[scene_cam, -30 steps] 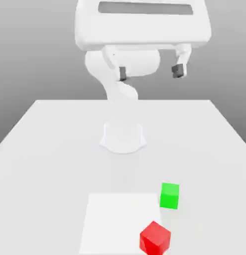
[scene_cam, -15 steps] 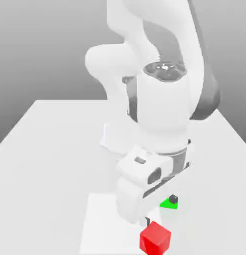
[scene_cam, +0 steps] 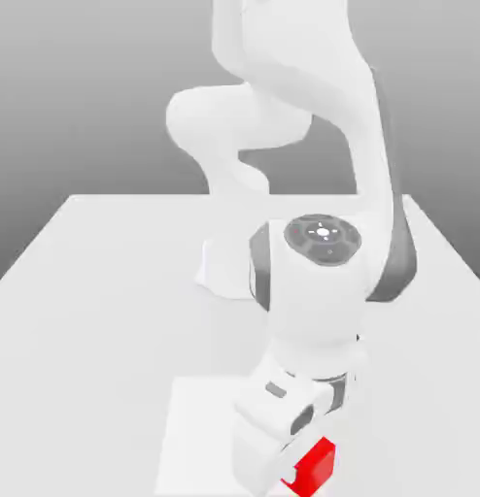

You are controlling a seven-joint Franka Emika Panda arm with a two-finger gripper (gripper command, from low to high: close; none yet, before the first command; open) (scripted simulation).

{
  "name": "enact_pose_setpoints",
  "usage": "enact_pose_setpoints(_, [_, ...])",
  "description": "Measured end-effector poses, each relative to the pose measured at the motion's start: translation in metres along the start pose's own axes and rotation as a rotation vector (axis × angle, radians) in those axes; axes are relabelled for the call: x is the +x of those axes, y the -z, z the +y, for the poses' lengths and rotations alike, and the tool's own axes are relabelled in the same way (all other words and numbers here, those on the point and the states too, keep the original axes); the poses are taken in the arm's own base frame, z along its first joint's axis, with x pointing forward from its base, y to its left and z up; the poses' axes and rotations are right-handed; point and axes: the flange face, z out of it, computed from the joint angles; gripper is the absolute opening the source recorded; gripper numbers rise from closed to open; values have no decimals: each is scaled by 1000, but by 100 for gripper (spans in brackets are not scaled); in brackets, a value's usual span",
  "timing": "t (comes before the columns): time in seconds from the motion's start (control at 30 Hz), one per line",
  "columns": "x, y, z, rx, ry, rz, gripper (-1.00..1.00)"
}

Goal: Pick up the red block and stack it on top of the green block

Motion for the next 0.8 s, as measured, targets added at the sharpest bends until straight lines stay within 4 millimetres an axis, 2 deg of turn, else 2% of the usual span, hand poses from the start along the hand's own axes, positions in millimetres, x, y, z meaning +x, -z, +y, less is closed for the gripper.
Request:
enact_pose_setpoints(0.1, [-24, 21, -15, 17, -5, -7, -100])
enact_pose_setpoints(0.3, [-100, 44, -59, 31, 14, -15, -100])
enact_pose_setpoints(0.43, [-149, 52, -65, 9, -3, -5, -100])
enact_pose_setpoints(0.5, [-157, 41, -67, 2, -5, -1, -100])
enact_pose_setpoints(0.67, [-160, -3, -67, 0, -5, 0, -100])
enact_pose_setpoints(0.7, [-161, -10, -67, 0, -6, 0, 100])
enact_pose_setpoints(0.8, [-161, -10, -67, 0, -6, 0, 100])
